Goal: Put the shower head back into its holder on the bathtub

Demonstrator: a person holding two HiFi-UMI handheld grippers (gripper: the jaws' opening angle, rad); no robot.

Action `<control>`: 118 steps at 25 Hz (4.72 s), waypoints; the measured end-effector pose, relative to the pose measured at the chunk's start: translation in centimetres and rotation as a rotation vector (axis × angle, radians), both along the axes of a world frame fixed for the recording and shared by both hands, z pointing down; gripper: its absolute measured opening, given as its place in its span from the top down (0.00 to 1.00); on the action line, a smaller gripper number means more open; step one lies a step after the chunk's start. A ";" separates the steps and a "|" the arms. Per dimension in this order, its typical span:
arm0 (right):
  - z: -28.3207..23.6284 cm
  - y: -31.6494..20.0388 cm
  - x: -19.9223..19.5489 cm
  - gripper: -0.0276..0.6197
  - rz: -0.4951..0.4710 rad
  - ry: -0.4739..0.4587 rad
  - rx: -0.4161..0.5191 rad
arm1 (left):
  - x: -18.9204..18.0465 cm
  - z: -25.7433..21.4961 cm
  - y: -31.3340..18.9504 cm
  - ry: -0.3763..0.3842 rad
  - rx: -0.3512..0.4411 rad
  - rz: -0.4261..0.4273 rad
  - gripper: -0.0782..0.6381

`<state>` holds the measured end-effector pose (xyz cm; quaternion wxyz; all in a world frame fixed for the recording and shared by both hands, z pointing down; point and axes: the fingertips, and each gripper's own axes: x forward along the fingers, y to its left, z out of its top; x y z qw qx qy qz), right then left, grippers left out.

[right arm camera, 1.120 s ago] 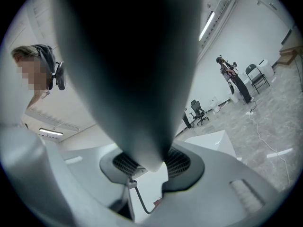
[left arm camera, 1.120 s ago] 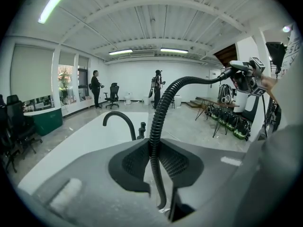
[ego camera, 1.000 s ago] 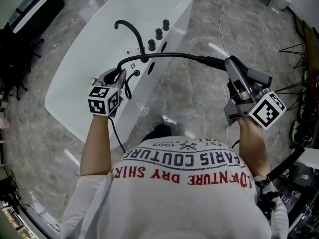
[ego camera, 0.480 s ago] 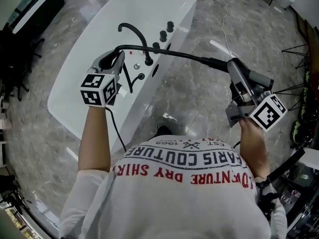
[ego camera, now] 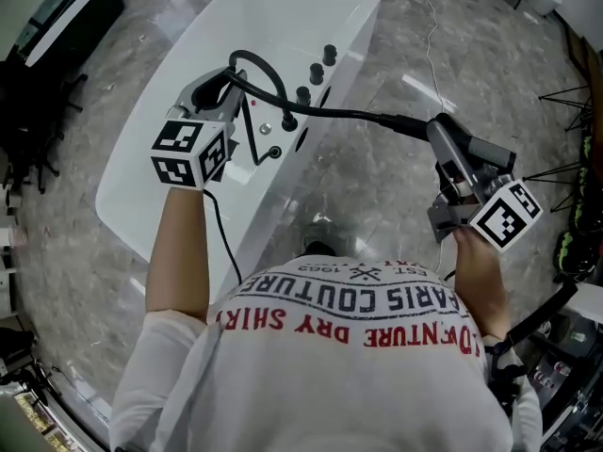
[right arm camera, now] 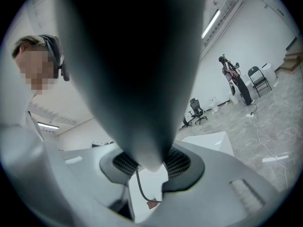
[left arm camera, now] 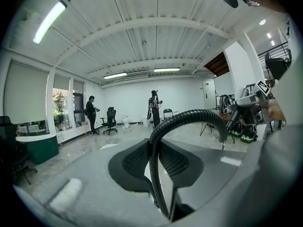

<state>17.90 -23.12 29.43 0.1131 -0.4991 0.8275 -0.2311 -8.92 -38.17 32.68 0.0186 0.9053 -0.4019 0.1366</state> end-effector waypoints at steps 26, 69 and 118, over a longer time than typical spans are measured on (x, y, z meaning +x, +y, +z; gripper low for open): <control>2.0 -3.2 0.3 0.75 0.012 0.027 -0.027 | 4.8 -0.4 -8.1 0.014 0.049 0.067 0.80; 6.3 -8.0 -2.9 0.75 0.013 0.031 -0.101 | -0.7 26.3 -3.1 -0.031 -0.464 0.050 0.80; 9.0 -14.0 -15.9 0.75 -0.425 0.032 -0.081 | -5.0 31.7 5.8 0.064 -0.648 -0.086 0.88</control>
